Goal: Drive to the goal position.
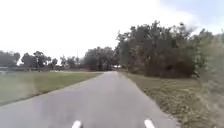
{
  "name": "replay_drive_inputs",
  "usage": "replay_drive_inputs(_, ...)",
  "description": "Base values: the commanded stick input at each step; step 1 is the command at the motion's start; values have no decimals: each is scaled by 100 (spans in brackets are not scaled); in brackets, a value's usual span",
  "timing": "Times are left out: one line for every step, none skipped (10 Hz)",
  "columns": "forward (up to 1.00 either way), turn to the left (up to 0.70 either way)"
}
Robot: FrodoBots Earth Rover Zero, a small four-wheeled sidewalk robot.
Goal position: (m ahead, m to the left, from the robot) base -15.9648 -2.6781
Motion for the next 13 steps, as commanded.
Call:
replay_drive_inputs(82, 0)
replay_drive_inputs(82, 0)
replay_drive_inputs(82, 0)
replay_drive_inputs(82, 0)
replay_drive_inputs(82, 0)
replay_drive_inputs(82, 0)
replay_drive_inputs(82, 0)
replay_drive_inputs(82, 0)
replay_drive_inputs(82, 0)
replay_drive_inputs(82, 0)
replay_drive_inputs(82, 6)
replay_drive_inputs(82, 18)
replay_drive_inputs(82, 12)
